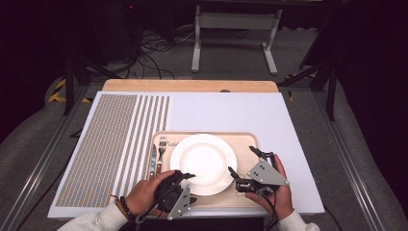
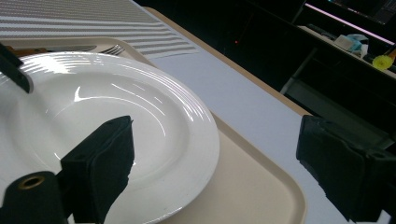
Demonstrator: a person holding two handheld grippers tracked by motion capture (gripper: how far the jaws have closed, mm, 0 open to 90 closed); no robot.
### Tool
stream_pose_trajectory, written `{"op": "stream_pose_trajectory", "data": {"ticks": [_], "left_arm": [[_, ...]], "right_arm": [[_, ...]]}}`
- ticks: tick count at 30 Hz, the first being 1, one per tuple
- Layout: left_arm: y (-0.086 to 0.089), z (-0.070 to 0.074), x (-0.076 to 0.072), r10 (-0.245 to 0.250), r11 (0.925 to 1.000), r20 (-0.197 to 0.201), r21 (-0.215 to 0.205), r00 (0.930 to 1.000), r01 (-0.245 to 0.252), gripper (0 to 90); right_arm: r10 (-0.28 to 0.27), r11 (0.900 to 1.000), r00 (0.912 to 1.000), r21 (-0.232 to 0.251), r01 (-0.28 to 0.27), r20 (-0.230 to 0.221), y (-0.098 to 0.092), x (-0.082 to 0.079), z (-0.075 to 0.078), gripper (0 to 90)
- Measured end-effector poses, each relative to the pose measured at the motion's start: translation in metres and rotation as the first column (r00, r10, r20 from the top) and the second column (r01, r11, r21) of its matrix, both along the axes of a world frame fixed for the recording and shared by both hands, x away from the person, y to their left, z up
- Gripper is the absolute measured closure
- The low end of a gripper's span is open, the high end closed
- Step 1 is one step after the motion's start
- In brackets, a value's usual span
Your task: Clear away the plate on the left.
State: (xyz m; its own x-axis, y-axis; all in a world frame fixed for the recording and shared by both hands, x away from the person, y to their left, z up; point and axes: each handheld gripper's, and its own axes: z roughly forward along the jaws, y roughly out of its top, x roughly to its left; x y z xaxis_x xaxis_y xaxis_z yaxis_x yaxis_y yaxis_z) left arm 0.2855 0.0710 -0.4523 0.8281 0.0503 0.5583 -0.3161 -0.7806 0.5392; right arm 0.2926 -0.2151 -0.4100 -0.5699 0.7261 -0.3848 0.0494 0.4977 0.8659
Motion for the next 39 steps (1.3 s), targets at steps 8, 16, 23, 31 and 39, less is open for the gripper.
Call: {"op": "stream_pose_trajectory", "data": {"ticks": [8,16,23,31,39], "left_arm": [[0.006,0.004,0.006,-0.004,0.9984,-0.042,-0.057,0.9991,0.002,14.6],[0.01,0.005,0.01,0.002,0.9957,-0.084,-0.093,0.9965,-0.009,8.0],[0.015,0.01,0.013,0.011,0.9923,-0.078,-0.122,0.9969,-0.021,7.3],[0.021,0.015,0.021,-0.006,0.9846,-0.125,-0.174,0.9921,-0.016,6.2],[0.024,0.02,0.025,-0.019,0.9781,-0.137,-0.208,0.9904,-0.01,5.8]], "right_arm": [[0.002,1.0,1.0,0.0,-0.002,0.0,0.0,0.0,0.0,12.2],[0.005,1.0,1.0,-0.005,-0.005,-0.003,0.0,0.0,-0.001,12.2],[0.007,1.0,1.0,-0.005,-0.008,-0.006,0.001,0.0,-0.001,12.1],[0.011,1.0,0.9999,-0.008,-0.011,-0.008,0.001,0.0,-0.002,12.1],[0.014,1.0,0.9999,-0.013,-0.014,-0.008,0.002,0.0,-0.002,12.1]]}}
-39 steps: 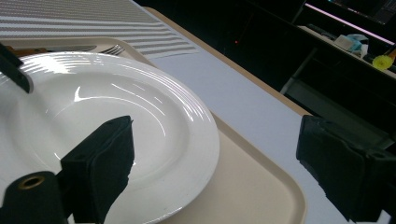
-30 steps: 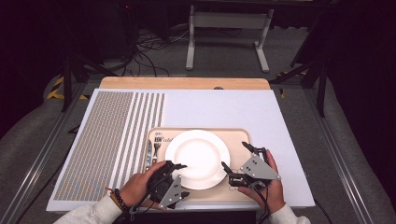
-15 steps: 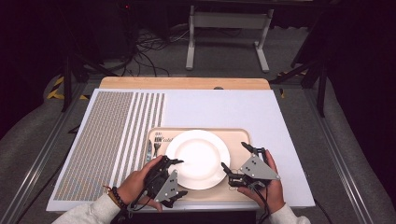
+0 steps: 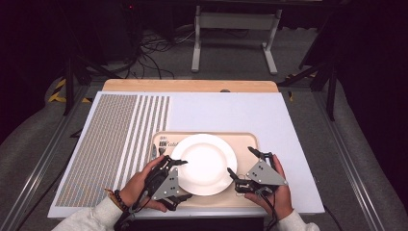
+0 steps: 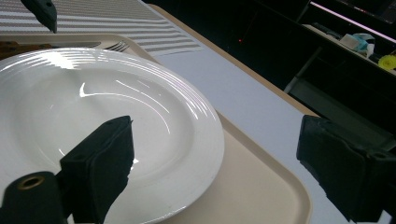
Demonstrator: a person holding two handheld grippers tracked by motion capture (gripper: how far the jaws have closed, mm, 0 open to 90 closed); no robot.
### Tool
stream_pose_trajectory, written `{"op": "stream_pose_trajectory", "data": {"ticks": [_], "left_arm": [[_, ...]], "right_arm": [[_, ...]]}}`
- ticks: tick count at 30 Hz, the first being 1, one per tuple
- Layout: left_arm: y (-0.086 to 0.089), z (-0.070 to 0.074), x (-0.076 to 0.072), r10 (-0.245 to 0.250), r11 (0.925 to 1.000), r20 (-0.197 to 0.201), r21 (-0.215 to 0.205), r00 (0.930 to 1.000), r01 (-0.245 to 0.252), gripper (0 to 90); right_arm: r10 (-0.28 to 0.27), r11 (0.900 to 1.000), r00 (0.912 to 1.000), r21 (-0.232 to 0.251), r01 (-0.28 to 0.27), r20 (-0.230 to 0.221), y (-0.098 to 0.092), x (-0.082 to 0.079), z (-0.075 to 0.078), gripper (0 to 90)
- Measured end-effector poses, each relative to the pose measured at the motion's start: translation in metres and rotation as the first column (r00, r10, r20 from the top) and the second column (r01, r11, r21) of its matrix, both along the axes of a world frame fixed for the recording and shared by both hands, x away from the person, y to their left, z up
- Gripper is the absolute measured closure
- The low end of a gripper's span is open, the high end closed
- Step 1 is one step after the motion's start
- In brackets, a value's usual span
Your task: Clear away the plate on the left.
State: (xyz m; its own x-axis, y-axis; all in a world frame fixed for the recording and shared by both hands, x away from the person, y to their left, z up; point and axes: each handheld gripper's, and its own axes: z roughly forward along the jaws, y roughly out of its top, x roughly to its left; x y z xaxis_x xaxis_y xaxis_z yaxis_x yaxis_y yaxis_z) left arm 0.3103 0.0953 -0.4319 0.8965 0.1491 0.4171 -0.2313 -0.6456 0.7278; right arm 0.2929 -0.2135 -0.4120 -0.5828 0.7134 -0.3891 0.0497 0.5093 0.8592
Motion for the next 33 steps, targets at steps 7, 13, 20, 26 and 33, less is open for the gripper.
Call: {"op": "stream_pose_trajectory", "data": {"ticks": [7,13,20,26,33], "left_arm": [[0.006,0.004,0.005,0.028,0.9983,-0.019,-0.05,0.9994,-0.029,6.7],[0.01,0.007,0.008,0.052,0.9959,-0.011,-0.074,0.9986,-0.053,7.0],[0.017,0.011,0.012,0.078,0.9907,-0.01,-0.111,0.9969,-0.078,6.7],[0.022,0.016,0.013,0.085,0.9881,-0.001,-0.129,0.9964,-0.084,7.5],[0.028,0.021,0.015,0.102,0.9827,-0.004,-0.155,0.9948,-0.101,7.6]], "right_arm": [[0.001,1.0,1.0,-0.001,-0.001,-0.001,0.0,0.0,0.0,12.2],[0.004,1.0,1.0,-0.003,-0.004,-0.003,0.001,0.0,-0.001,12.2],[0.01,1.0,0.9999,-0.005,-0.01,-0.004,0.002,0.0,-0.001,12.3],[0.014,1.0,0.9999,-0.008,-0.014,-0.006,0.003,-0.001,-0.001,12.4],[0.02,1.0,0.9998,-0.011,-0.02,-0.005,0.003,-0.001,-0.001,12.5]]}}
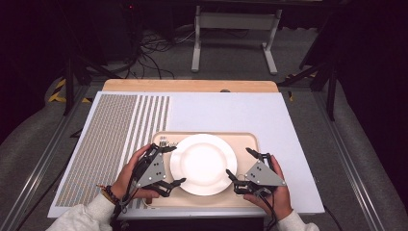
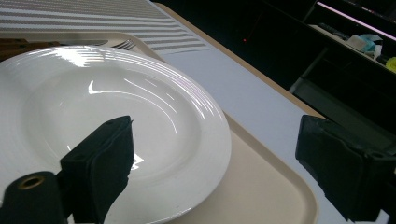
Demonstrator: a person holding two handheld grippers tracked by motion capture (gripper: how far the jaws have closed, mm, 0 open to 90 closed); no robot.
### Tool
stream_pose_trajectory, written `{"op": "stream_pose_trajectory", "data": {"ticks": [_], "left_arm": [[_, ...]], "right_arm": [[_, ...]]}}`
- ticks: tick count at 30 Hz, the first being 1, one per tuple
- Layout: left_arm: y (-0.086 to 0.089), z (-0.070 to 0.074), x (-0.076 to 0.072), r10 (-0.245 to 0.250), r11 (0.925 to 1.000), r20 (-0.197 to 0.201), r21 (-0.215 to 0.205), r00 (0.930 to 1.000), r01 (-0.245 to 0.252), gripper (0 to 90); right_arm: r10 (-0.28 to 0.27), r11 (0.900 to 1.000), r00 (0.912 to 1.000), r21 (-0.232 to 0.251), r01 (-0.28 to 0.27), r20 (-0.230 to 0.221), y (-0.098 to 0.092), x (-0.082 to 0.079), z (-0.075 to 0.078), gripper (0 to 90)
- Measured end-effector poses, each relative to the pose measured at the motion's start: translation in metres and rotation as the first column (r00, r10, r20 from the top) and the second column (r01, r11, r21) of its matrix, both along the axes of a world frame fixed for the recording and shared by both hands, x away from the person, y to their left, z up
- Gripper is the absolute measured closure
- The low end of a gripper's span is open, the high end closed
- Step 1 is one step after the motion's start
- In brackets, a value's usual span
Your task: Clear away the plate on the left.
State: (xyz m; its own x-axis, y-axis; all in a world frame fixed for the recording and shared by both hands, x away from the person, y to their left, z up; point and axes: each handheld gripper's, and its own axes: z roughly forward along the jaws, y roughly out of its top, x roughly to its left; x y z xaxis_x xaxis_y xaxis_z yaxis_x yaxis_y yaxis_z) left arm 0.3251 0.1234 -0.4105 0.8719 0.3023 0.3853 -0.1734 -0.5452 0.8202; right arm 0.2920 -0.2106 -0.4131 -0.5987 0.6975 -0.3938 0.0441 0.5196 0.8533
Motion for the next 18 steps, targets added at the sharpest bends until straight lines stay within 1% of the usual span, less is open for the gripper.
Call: {"op": "stream_pose_trajectory", "data": {"ticks": [2,4,9,12,14,17,18], "left_arm": [[0.001,0.001,0.0,0.005,1.0,0.004,0.001,1.0,-0.005,7.6],[0.003,0.002,0.001,0.008,0.9999,-0.002,-0.008,1.0,-0.008,7.6],[0.006,0.003,0.001,0.019,0.9997,0.002,-0.015,0.9998,-0.019,7.6],[0.007,0.004,0.002,0.021,0.9997,0.012,-0.013,0.9997,-0.02,7.6],[0.008,0.005,0.002,0.024,0.9995,0.006,-0.021,0.9997,-0.024,7.6],[0.011,0.006,0.003,0.032,0.9991,0.015,-0.029,0.9994,-0.031,7.6],[0.011,0.006,0.003,0.036,0.9988,0.01,-0.032,0.9993,-0.036,7.5]], "right_arm": [[0.001,1.0,1.0,0.0,-0.001,0.0,0.0,0.0,0.0,12.6],[0.002,1.0,1.0,-0.001,-0.002,-0.001,0.0,0.0,0.0,12.6],[0.003,1.0,1.0,-0.002,-0.003,-0.001,0.001,0.0,0.0,12.6],[0.005,1.0,1.0,-0.003,-0.005,-0.001,0.001,0.0,0.0,12.6],[0.006,1.0,1.0,-0.004,-0.006,-0.001,0.001,-0.001,0.0,12.6],[0.009,1.0,1.0,-0.005,-0.009,-0.002,0.001,-0.001,0.0,12.6],[0.009,1.0,1.0,-0.005,-0.009,-0.002,0.001,-0.001,0.0,12.6]]}}
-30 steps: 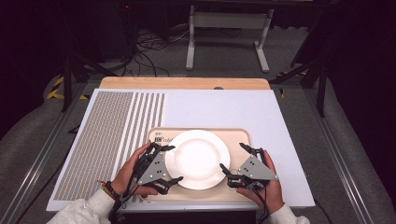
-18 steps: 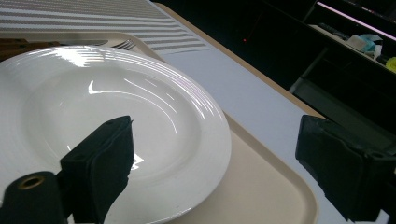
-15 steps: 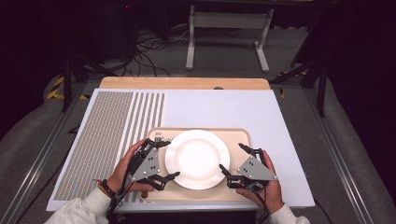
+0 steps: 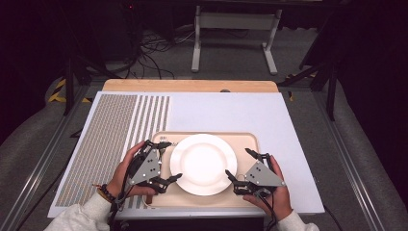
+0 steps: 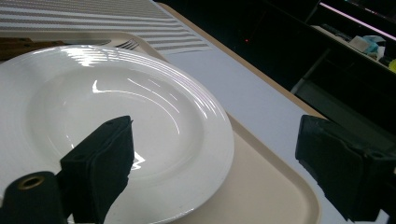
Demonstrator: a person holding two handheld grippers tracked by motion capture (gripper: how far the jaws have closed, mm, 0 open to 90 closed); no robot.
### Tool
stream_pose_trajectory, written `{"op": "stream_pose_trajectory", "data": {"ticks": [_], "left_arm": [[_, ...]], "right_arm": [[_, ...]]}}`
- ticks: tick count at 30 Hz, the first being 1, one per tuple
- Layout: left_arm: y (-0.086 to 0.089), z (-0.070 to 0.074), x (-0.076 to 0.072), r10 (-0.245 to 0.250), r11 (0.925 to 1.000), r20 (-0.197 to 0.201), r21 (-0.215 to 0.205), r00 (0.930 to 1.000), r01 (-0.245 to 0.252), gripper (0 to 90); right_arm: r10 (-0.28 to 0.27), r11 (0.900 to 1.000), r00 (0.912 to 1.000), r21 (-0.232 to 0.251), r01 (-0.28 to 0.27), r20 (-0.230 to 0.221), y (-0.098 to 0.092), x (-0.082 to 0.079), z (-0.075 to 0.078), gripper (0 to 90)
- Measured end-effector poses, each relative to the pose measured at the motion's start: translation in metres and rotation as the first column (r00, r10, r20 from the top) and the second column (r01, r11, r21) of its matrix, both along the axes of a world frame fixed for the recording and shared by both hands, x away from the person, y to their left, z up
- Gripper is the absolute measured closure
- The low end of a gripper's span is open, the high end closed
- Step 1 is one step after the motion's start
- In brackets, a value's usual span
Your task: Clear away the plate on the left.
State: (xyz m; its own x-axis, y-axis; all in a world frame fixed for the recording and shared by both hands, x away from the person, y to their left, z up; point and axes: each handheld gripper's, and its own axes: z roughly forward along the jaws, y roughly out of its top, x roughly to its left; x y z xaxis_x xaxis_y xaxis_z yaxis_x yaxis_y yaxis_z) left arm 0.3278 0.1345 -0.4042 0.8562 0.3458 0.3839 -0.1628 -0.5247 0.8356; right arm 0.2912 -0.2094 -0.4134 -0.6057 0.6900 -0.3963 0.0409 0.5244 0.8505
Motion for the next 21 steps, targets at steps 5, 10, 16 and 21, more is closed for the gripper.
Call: {"op": "stream_pose_trajectory", "data": {"ticks": [5,10,16,21], "left_arm": [[0.003,0.001,0.001,0.014,0.9999,0.003,-0.01,0.9999,-0.014,7.5],[0.007,0.001,0.002,0.03,0.9994,0.009,-0.02,0.9995,-0.03,7.3],[0.013,0.001,0.003,0.048,0.9986,0.019,-0.024,0.9987,-0.047,6.3],[0.017,0.001,0.003,0.06,0.998,0.022,-0.023,0.998,-0.059,6.4]], "right_arm": [[0.004,1.0,1.0,-0.003,-0.004,-0.001,0.0,0.0,0.0,12.6],[0.007,1.0,1.0,-0.005,-0.007,-0.005,0.001,0.0,-0.001,12.6],[0.015,1.0,0.9998,-0.011,-0.015,-0.009,0.002,0.0,-0.002,12.5],[0.018,1.0,0.9998,-0.013,-0.018,-0.011,0.003,0.0,-0.003,12.6]]}}
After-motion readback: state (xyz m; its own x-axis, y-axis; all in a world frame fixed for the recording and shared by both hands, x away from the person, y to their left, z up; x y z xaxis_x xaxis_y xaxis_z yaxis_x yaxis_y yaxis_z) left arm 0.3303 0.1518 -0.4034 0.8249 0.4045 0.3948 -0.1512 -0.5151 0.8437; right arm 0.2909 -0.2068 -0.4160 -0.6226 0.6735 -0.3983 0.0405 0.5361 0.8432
